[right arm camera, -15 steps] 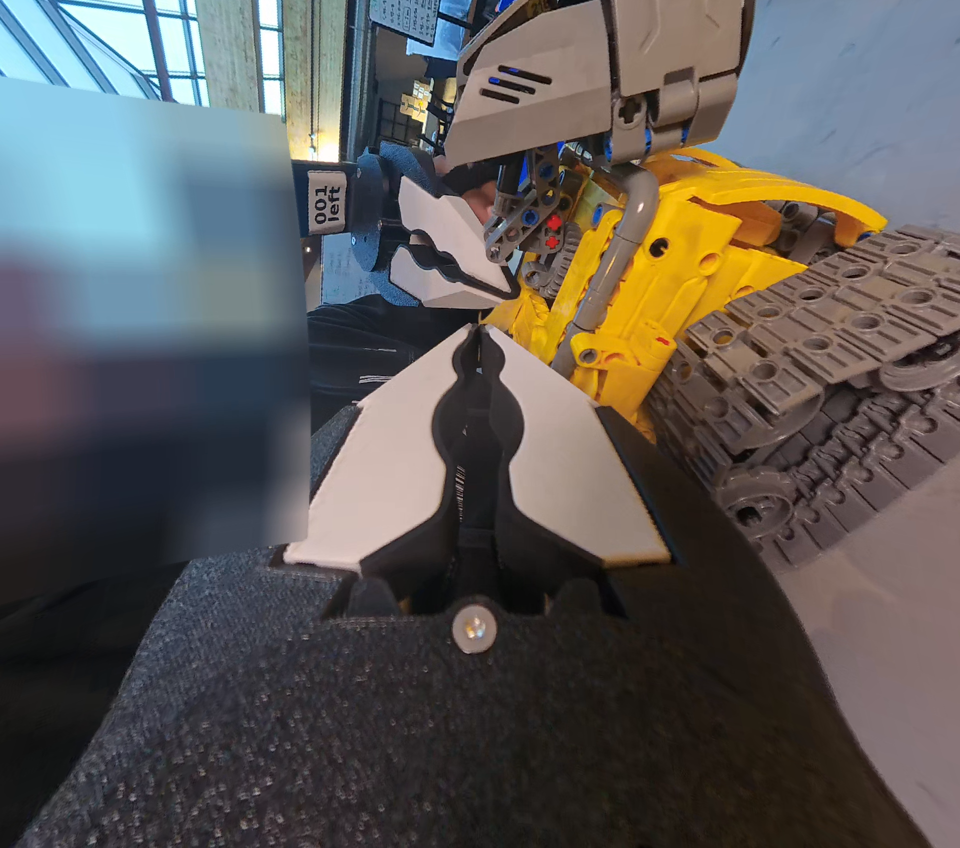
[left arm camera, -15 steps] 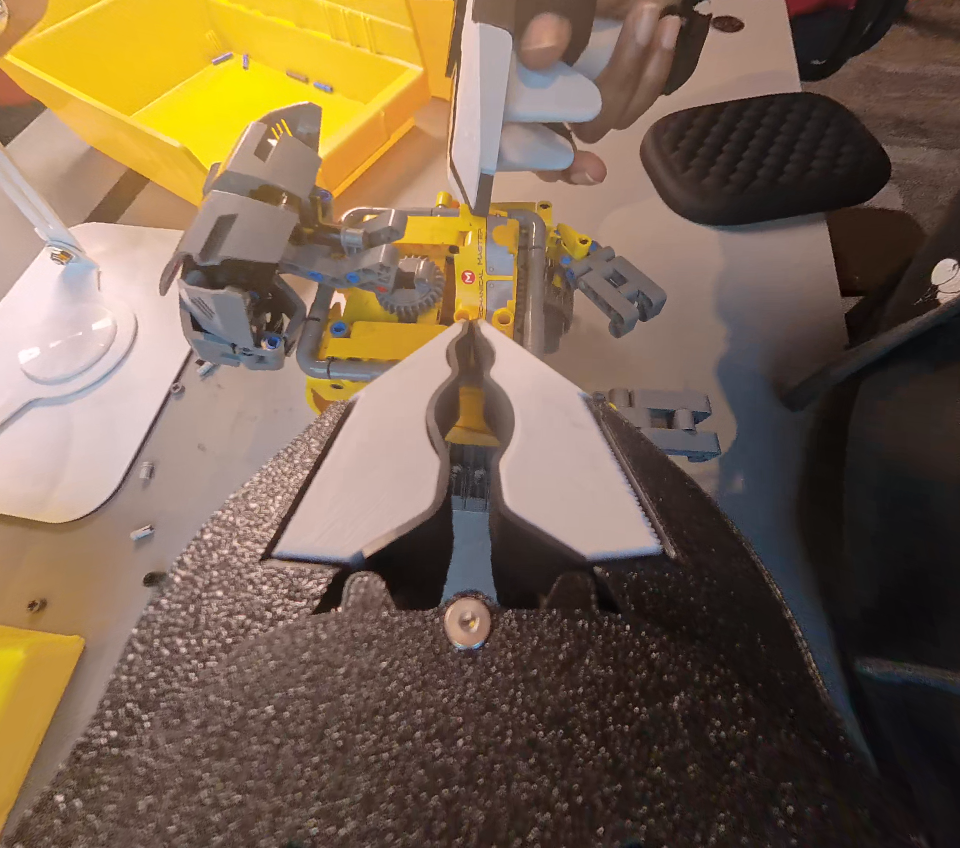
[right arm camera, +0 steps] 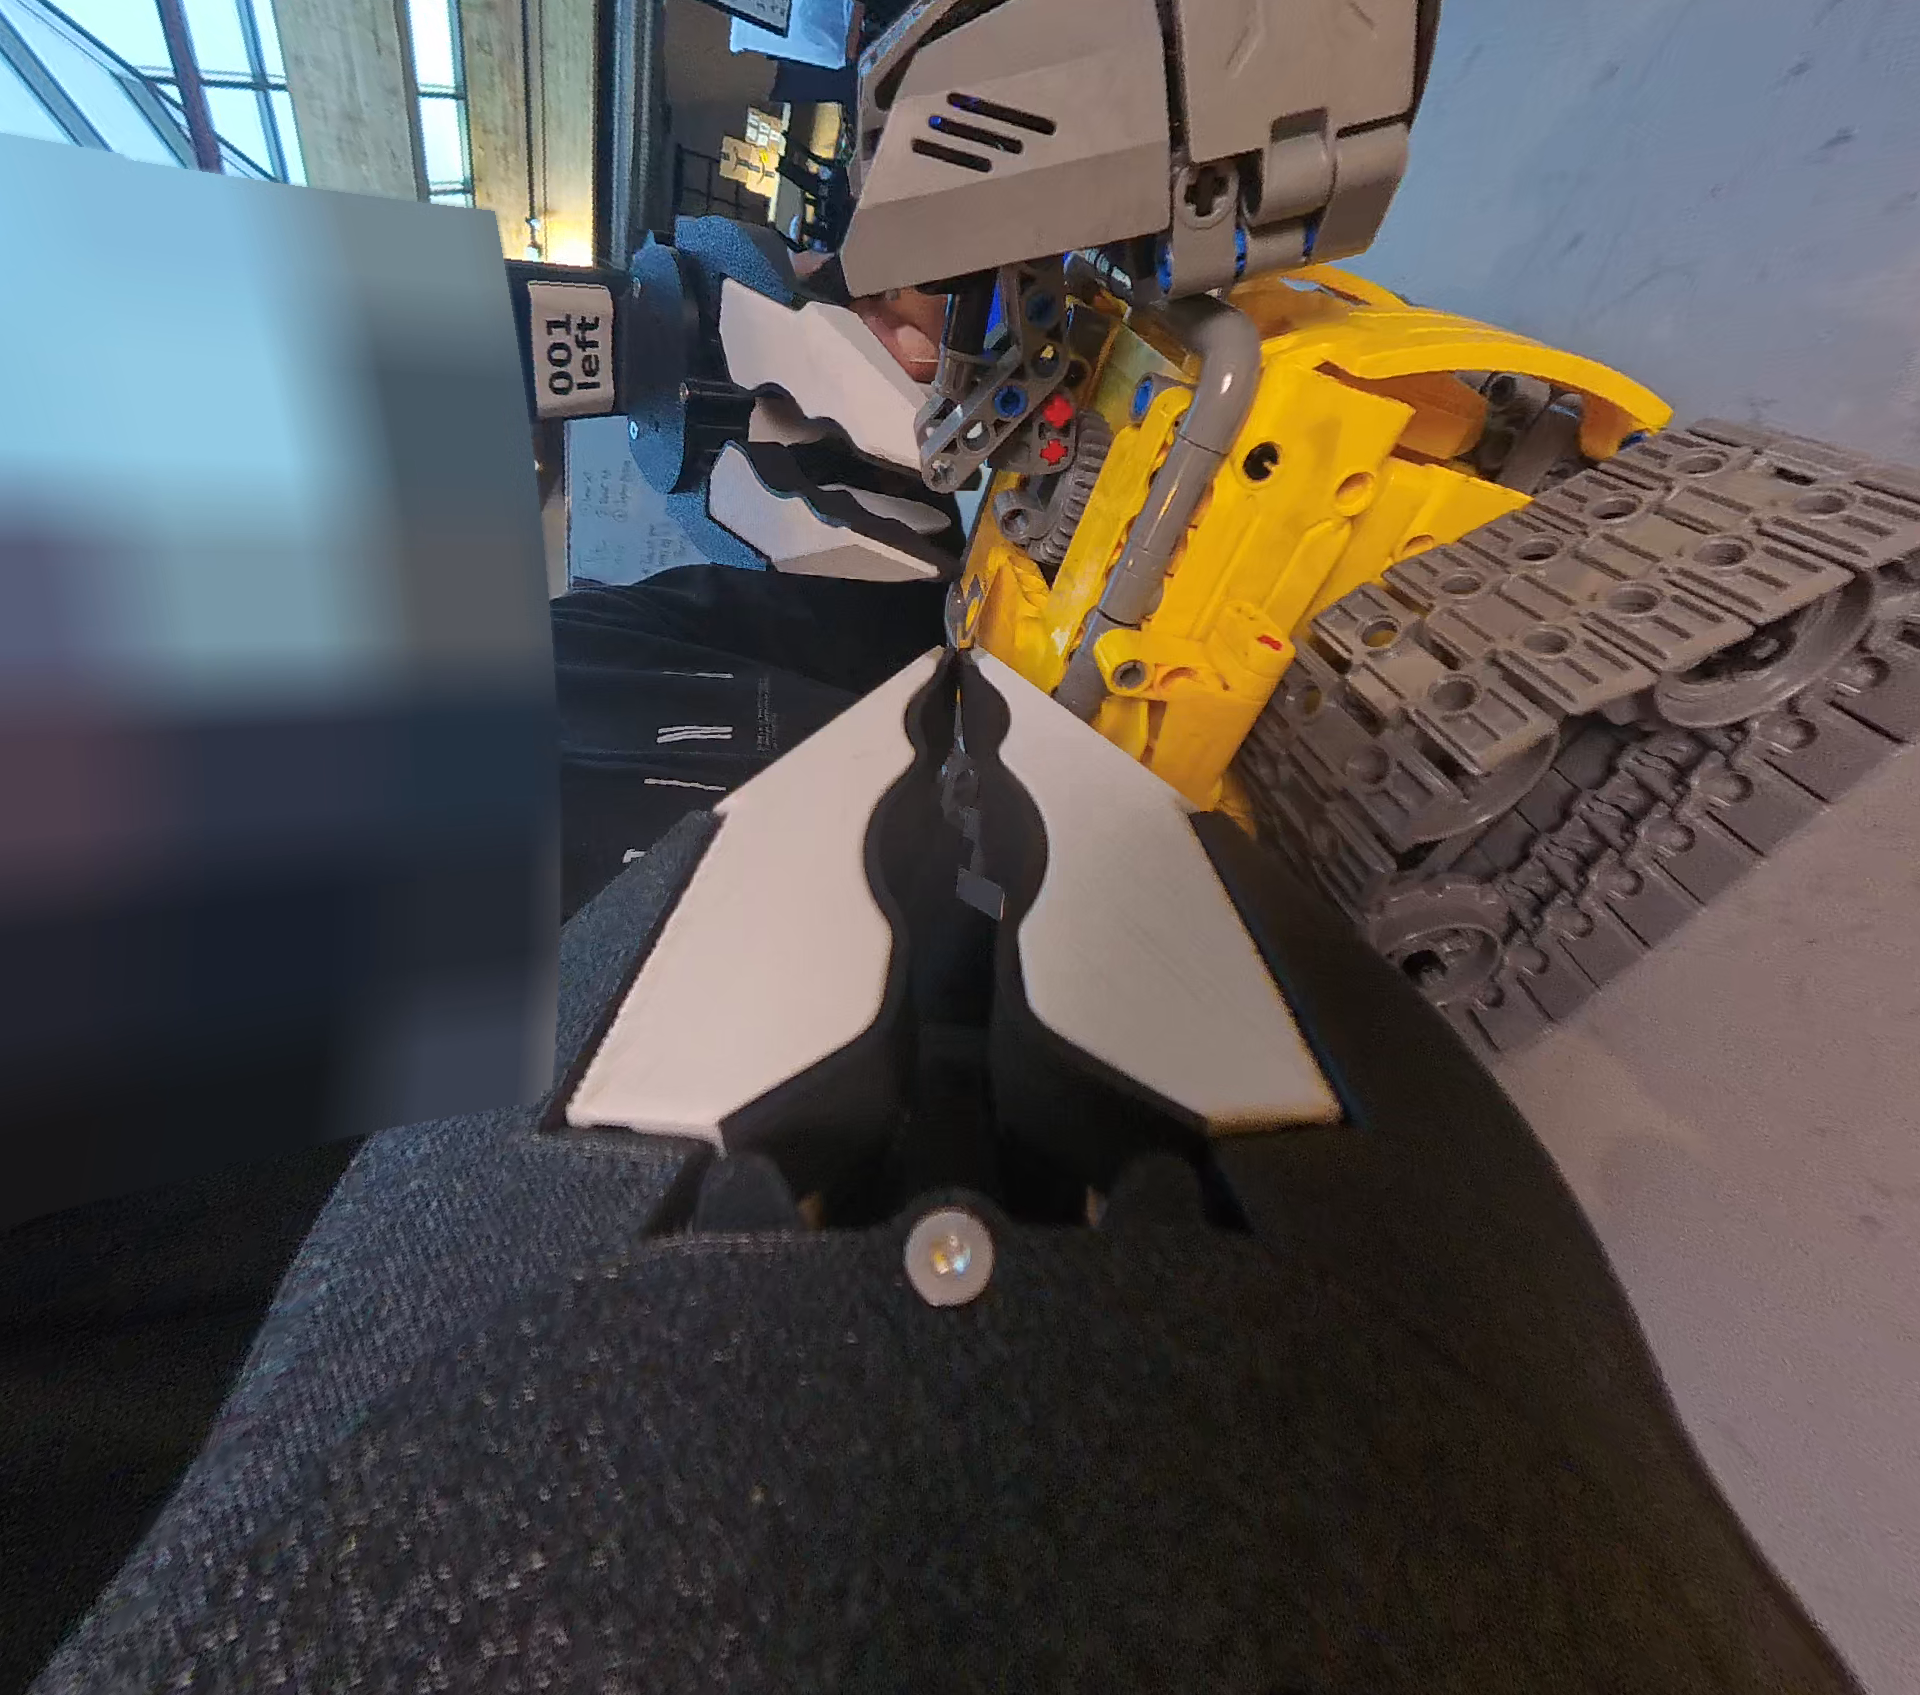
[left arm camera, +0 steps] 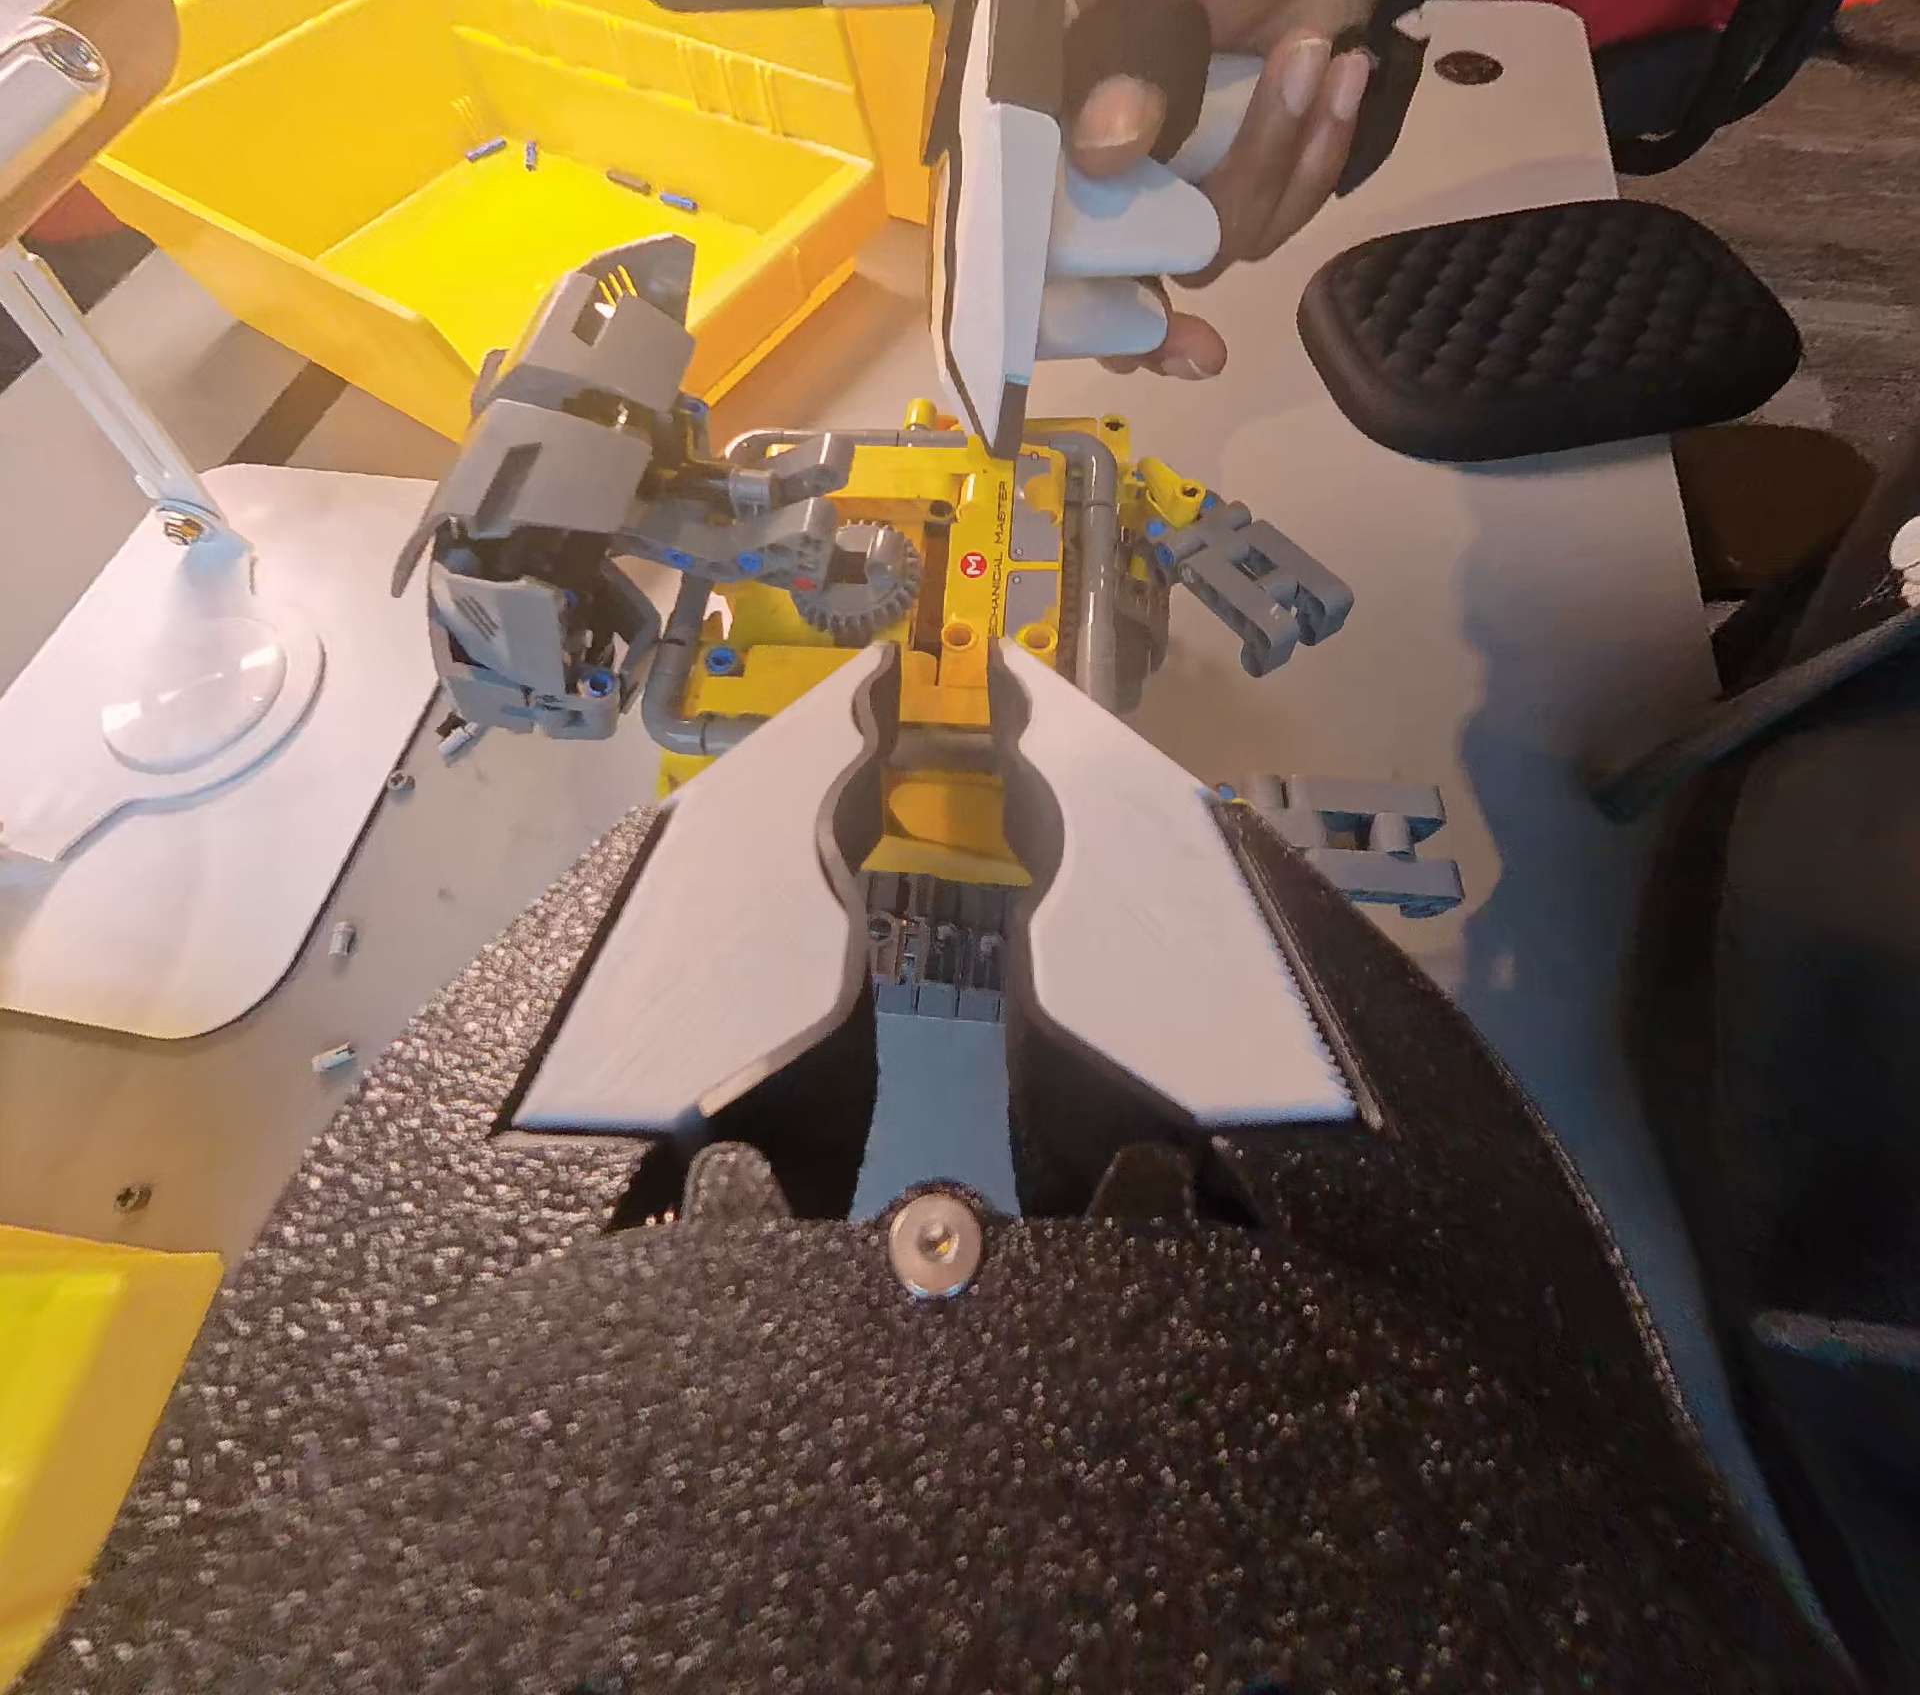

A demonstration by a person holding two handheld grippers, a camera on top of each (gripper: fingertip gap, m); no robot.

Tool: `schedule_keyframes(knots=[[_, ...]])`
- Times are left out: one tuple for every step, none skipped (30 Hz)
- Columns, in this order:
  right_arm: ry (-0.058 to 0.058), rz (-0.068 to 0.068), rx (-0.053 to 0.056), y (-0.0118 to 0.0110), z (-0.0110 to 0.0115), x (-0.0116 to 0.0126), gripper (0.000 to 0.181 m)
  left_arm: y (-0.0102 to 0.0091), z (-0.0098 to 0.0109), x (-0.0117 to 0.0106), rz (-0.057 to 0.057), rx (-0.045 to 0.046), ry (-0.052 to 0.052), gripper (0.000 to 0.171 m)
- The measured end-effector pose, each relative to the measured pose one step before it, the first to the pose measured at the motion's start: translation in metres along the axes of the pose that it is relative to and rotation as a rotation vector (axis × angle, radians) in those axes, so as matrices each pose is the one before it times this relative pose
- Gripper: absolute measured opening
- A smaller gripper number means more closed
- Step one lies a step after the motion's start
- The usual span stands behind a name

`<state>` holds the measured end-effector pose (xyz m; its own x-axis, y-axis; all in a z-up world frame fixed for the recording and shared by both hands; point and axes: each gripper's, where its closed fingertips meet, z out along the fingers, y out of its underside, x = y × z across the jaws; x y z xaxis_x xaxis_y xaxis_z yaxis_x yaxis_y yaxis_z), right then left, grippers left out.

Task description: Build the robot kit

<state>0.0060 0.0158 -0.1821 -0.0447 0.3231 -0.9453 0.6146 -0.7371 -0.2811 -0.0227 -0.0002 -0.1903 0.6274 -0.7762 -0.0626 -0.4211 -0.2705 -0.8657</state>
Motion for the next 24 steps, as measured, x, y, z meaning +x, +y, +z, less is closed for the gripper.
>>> schedule_keyframes(knots=[[0.0057,-0.0016,-0.0046,0.00000,-0.00013,-0.00020,0.000,0.00255,0.00105,0.00116,0.0034,-0.01007,0.0063,0.015],[0.0085,-0.0030,-0.0071,0.00032,0.00006,0.00001,0.000,0.00107,0.00028,0.00078,0.0004,0.00035,0.0045,0.015],[0.0097,-0.0023,-0.0065,0.00042,0.00010,0.00027,0.000,-0.00001,-0.00043,0.00025,-0.0057,0.00544,0.0040,0.013],[0.0084,0.0003,-0.0057,0.00014,0.00000,0.00019,0.000,0.00051,-0.00026,0.00000,-0.0070,0.00153,0.0029,0.014],[0.0073,0.0015,-0.0057,0.00029,0.00023,0.00008,0.000,0.00017,-0.00022,0.00005,-0.0053,0.00343,0.0026,0.013],[0.0095,0.0004,-0.0056,0.00026,0.00009,0.00049,0.000,0.00007,-0.00003,0.00009,-0.0035,0.00312,0.0015,0.014],[0.0123,-0.0008,-0.0060,0.00018,-0.00006,0.00081,0.000,0.00003,-0.00006,0.00003,-0.0024,0.00248,0.0012,0.013],[0.0124,-0.0015,-0.0059,0.00010,0.00001,0.00088,0.000,0.00015,-0.00003,0.00002,-0.0019,0.00227,0.0013,0.013],[0.0114,0.0001,-0.0058,-0.00008,-0.00001,0.00056,0.000,0.00000,-0.00010,0.00001,-0.0021,0.00189,0.0018,0.013],[0.0130,-0.0012,-0.0079,0.00026,0.00013,0.00066,0.000,0.00010,-0.00002,-0.00003,-0.0019,0.00154,0.0021,0.013],[0.0125,-0.0010,-0.0073,0.00008,0.00007,0.00029,0.000,0.00005,0.00000,-0.00002,-0.0022,0.00187,0.0021,0.013],[0.0135,-0.0004,-0.0082,0.00037,-0.00001,0.00044,0.000,0.00005,-0.00005,-0.00001,-0.0038,0.00218,0.0018,0.013],[0.0144,0.0004,-0.0086,0.00040,0.00004,0.00036,0.000,-0.00002,0.00003,0.00006,-0.0048,0.00237,0.0013,0.013],[0.0156,-0.0006,-0.0090,0.00053,-0.00010,0.00037,0.000,0.00006,0.00004,-0.00004,-0.0036,0.00261,0.0007,0.013],[0.0178,-0.0007,-0.0102,0.00057,-0.00009,0.00045,0.000,-0.00001,-0.00005,-0.00006,-0.0021,0.00259,-0.0003,0.013],[0.0210,-0.0010,-0.0102,0.00044,-0.00015,0.00070,0.000,-0.00003,0.00002,-0.00003,-0.0015,0.00242,-0.0012,0.013],[0.0242,-0.0031,-0.0102,0.00013,-0.00043,0.00079,0.000,0.00007,-0.00007,-0.00001,-0.0012,0.00190,-0.0015,0.013],[0.0259,-0.0054,-0.0099,-0.00012,-0.00044,0.00099,0.000,0.00003,-0.00005,0.00000,0.0002,0.00103,-0.0016,0.013],[0.0225,-0.0055,-0.0109,0.00008,-0.00023,0.00045,0.000,0.00008,-0.00001,0.00007,0.0017,0.00037,-0.0018,0.013],[0.0230,-0.0064,-0.0095,0.00001,0.00016,0.00021,0.000,0.00009,-0.00012,-0.00001,0.0013,-0.00029,-0.0015,0.013],[0.0234,-0.0087,-0.0100,0.00019,0.00029,0.00013,0.000,0.00011,-0.00009,0.00006,0.0012,-0.00063,-0.0006,0.013],[0.0240,-0.0093,-0.0103,0.00030,-0.00002,0.00018,0.000,0.00005,-0.00002,0.00009,0.0015,-0.00042,0.0004,0.013],[0.0242,-0.0089,-0.0097,0.00029,-0.00009,0.00027,0.000,0.00014,-0.00011,0.00017,0.0013,0.00034,0.0012,0.013],[0.0223,-0.0072,-0.0082,0.00036,-0.00011,0.00018,0.000,-0.00003,0.00002,0.00017,0.0006,0.00134,0.0014,0.013]])
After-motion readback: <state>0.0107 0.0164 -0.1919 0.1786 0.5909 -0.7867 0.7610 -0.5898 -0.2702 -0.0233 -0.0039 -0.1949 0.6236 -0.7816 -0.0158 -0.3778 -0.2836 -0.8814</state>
